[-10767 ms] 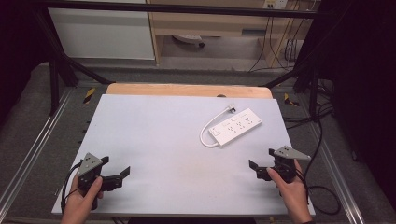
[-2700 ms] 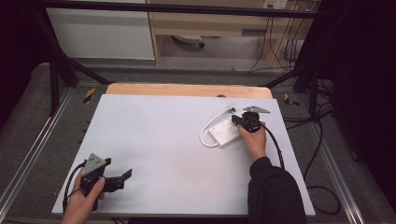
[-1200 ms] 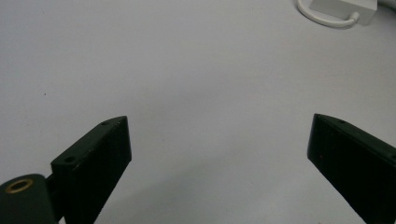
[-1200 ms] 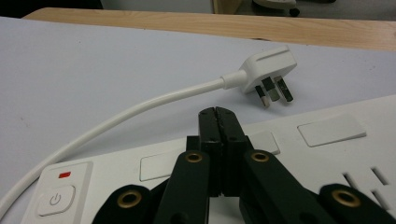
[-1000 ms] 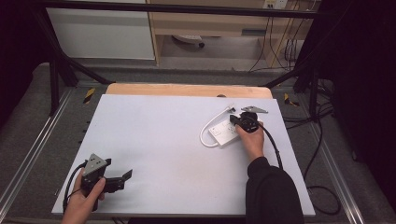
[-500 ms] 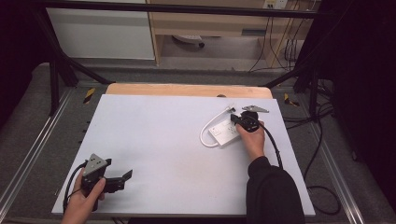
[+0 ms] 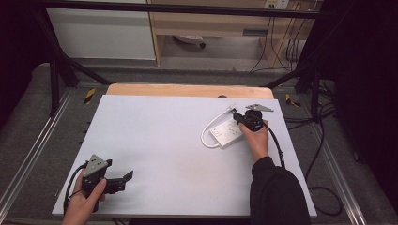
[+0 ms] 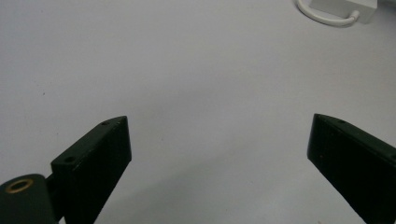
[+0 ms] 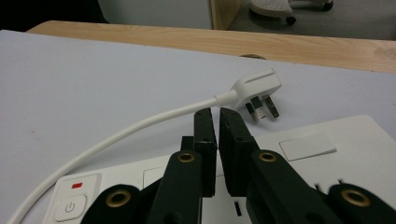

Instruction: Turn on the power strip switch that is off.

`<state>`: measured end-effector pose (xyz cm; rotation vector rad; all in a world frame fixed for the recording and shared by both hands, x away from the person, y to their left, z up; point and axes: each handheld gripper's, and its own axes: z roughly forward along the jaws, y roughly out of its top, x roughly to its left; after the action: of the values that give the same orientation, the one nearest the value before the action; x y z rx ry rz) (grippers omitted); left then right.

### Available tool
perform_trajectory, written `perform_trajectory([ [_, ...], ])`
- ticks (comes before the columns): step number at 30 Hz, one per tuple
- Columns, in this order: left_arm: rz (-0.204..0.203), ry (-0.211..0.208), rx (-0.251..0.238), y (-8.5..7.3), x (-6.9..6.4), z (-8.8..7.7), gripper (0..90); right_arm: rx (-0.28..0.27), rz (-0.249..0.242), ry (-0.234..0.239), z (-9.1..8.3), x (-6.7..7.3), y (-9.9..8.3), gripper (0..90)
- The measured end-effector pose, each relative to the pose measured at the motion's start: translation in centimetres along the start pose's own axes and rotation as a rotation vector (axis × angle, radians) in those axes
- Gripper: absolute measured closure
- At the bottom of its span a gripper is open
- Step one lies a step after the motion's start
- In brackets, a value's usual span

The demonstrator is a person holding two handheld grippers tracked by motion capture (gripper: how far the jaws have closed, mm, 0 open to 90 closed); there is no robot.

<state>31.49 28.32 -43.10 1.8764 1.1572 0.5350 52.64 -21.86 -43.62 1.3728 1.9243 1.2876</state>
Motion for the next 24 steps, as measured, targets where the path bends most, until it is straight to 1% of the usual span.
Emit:
perform_trajectory([
  [7,0.0,-0.001,0.002,-0.03,0.0,0.02,6.4,-0.01,-0.001,-0.004,-0.36,-0.09,0.3,81.6],
  [9,0.001,0.0,0.004,-0.03,0.01,0.02,6.4,-0.015,0.008,0.002,-0.48,-0.03,0.39,79.6],
  [13,0.001,-0.002,0.005,-0.05,-0.05,0.08,6.4,-0.02,-0.001,0.003,-0.66,0.04,0.56,75.7],
  [16,0.002,-0.001,0.007,-0.06,-0.03,0.08,6.4,-0.02,0.001,-0.01,-0.76,-0.05,0.64,72.5],
  [19,0.002,-0.001,0.008,-0.08,-0.03,0.1,6.4,-0.026,0.009,-0.006,-0.93,-0.18,0.75,68.0],
  [24,0.004,-0.003,0.01,-0.1,-0.05,0.13,6.4,-0.036,0.012,0.003,-1.05,-0.15,0.88,63.7],
])
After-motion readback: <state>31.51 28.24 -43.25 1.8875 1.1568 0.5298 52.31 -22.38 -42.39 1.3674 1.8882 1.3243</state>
